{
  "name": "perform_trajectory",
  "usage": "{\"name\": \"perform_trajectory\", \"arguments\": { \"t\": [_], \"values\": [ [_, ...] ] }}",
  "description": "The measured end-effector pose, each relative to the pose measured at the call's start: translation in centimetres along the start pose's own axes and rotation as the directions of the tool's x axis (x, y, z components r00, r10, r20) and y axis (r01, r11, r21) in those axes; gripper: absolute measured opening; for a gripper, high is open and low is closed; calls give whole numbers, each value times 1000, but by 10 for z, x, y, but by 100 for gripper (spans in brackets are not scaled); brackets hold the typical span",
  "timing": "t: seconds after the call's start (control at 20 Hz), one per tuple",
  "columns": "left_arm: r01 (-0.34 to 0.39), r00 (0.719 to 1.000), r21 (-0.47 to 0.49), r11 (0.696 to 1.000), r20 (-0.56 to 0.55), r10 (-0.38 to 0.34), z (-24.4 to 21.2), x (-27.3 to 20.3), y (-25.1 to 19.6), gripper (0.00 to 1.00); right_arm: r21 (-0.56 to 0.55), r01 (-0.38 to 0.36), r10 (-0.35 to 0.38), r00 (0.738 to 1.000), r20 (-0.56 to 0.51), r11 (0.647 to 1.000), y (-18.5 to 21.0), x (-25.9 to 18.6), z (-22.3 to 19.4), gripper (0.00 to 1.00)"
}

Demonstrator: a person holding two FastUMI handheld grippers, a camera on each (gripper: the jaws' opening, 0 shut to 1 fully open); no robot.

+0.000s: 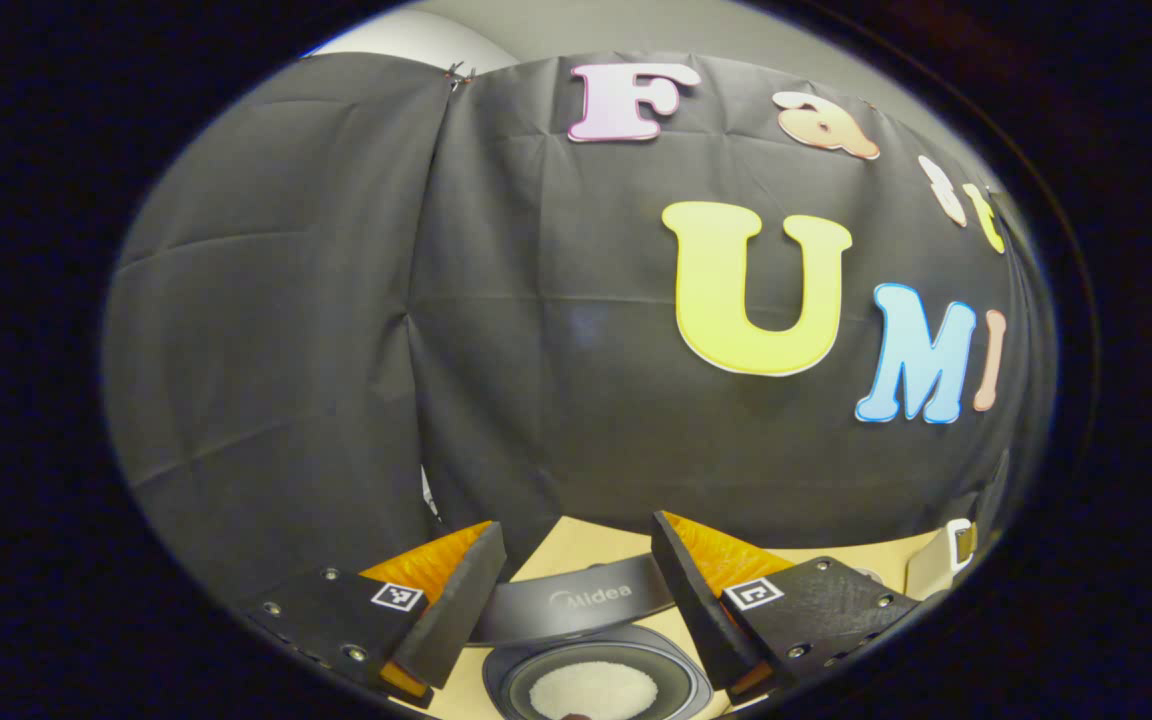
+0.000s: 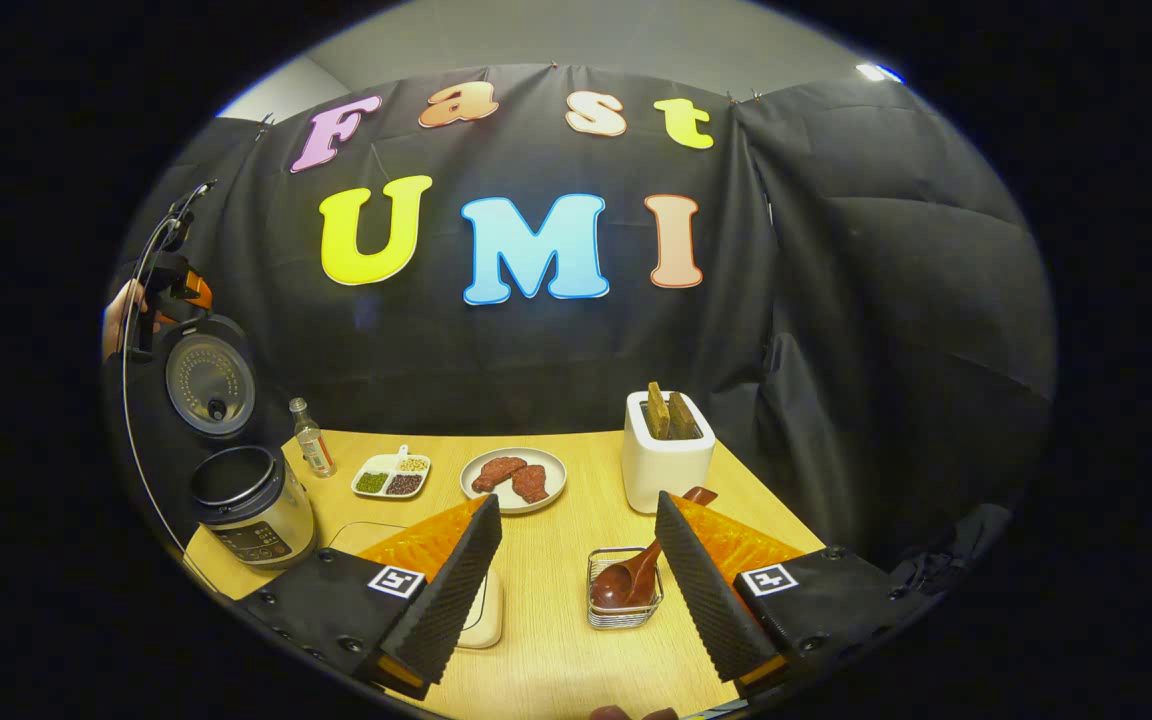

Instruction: Close the left gripper, press the button to open the rice cooker; take a wooden spoon from the chopstick holder with the right hand, scoop a spoonful of rice and pour it into the rice cooker, then put the wooden spoon back into the chopstick holder.

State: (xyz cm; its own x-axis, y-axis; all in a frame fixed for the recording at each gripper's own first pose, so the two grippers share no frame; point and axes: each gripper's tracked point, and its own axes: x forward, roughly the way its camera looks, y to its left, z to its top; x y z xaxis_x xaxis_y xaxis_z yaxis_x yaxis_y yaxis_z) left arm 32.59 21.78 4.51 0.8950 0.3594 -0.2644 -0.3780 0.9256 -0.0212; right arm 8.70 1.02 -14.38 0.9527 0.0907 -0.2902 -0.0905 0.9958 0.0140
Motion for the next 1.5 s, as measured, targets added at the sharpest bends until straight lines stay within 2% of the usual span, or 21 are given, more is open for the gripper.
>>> {"name": "perform_trajectory", "arguments": {
  "t": [0.05, 0.15, 0.35, 0.6, 0.95, 1.15, 1.3, 1.4, 1.5],
  "values": [
    [-12, 1000, 0, 1000, -4, 12, -5, -3, 2, 93, 1, -10, 10, 1000, -11, 1000, -2, 2, -2, 99],
    [-28, 1000, -14, 1000, -14, 27, -10, -13, -3, 97, 5, -29, 29, 999, -21, 1000, -8, 4, -7, 99],
    [-68, 996, 10, 998, -62, 69, -32, -37, -17, 96, 20, -70, 71, 996, -47, 997, -22, 15, -21, 99],
    [-104, 987, -27, 994, -128, 100, -73, -74, -33, 96, 17, -108, 109, 990, -85, 994, -51, 30, -36, 99],
    [-131, 962, -82, 988, -253, 107, -187, -125, -59, 96, -95, -166, 158, 984, -85, 982, -85, 43, -48, 98],
    [-159, 936, -157, 975, -339, 98, -257, -130, -65, 95, -107, -192, 182, 979, -94, 976, -91, 43, -57, 98],
    [-180, 919, -205, 962, -383, 91, -293, -128, -63, 97, -90, -210, 200, 974, -106, 973, -87, 43, -57, 98],
    [-158, 939, -181, 971, -332, 91, -289, -121, -62, 97, -92, -219, 208, 972, -110, 971, -85, 47, -56, 98],
    [-143, 929, -123, 982, -359, 90, -294, -131, -67, 96, -93, -229, 217, 969, -118, 969, -81, 48, -58, 98]
  ]
}}
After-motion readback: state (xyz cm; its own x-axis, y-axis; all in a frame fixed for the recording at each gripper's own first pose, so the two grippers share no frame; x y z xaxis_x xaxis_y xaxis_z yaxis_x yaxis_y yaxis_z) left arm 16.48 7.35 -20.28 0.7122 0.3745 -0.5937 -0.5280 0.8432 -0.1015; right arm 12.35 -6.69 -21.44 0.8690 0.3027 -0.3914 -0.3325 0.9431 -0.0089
